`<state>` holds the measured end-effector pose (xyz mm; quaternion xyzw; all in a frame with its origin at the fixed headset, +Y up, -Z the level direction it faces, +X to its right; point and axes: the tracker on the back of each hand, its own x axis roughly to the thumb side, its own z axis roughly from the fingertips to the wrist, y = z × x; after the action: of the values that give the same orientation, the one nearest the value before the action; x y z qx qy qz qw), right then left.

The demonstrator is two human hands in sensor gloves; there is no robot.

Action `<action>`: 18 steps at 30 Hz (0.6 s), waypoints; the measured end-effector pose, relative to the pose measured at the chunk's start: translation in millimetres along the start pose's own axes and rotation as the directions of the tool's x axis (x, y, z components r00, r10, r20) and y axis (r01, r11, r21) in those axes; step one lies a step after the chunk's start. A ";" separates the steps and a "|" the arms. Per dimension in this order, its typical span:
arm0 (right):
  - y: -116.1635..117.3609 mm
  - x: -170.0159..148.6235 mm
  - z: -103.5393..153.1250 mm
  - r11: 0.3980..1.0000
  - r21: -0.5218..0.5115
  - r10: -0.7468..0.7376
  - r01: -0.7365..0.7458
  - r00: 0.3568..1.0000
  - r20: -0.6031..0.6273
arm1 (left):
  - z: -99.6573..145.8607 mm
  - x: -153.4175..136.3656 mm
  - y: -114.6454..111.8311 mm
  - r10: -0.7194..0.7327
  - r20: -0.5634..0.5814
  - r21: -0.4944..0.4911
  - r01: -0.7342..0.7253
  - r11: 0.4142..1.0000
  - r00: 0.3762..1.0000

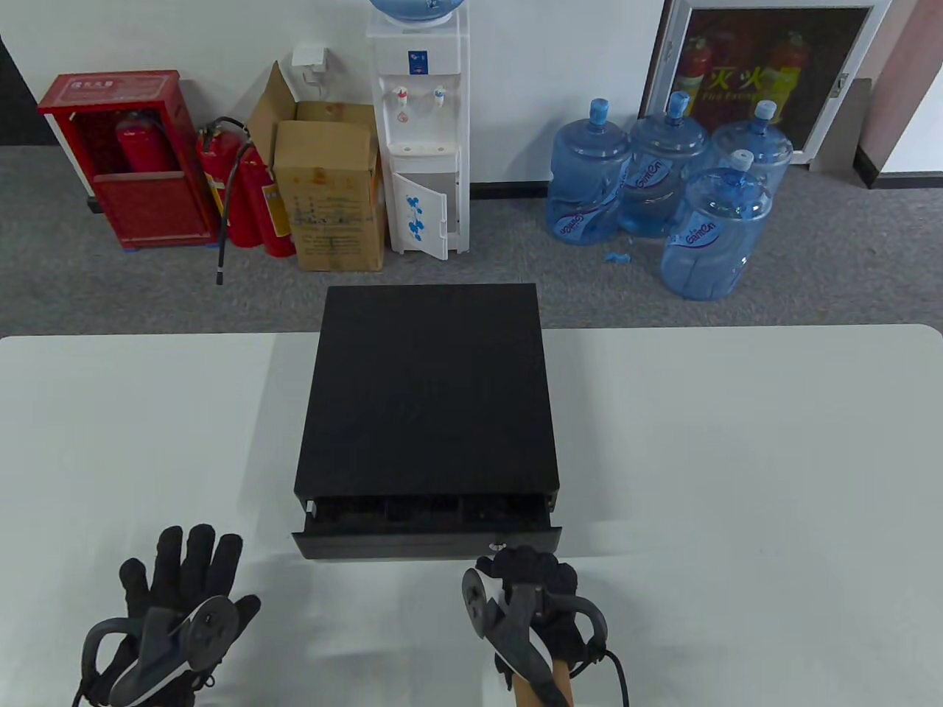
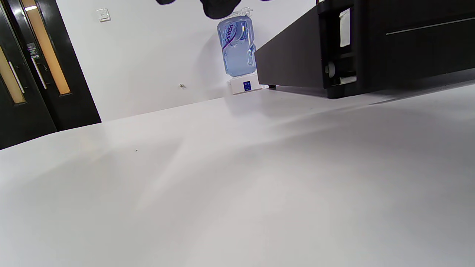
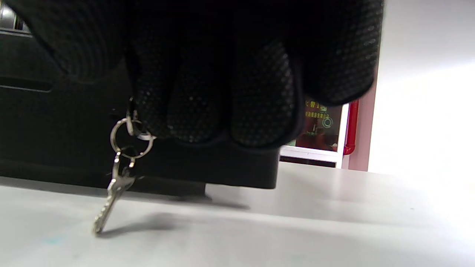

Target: Close cash drawer

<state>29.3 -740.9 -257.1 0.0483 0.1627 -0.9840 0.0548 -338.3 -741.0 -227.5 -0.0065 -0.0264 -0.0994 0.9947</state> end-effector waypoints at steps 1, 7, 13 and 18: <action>1.2 2.9 -0.7 1.000 -0.005 0.028 -0.028 1.000 0.004 | 0.0 -0.2 0.0 0.001 -0.001 -0.001 -0.001 1.000 1.000; 5.9 7.6 -2.6 0.998 -0.012 0.066 -0.066 0.998 -0.013 | -0.2 0.2 0.7 0.002 -0.002 -0.006 -0.002 1.000 1.000; 11.2 7.7 -6.5 0.998 0.014 0.059 -0.058 0.997 -0.043 | -0.4 1.5 1.2 -0.001 0.002 -0.016 0.001 1.000 1.000; 15.8 8.0 -9.5 0.999 0.039 0.032 -0.030 0.997 -0.070 | -0.7 1.8 1.7 -0.001 -0.001 -0.023 0.001 1.000 1.000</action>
<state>24.1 -753.4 -271.9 0.0867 0.1452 -0.9836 0.0634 -336.1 -739.6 -228.1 -0.0181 -0.0249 -0.1000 0.9945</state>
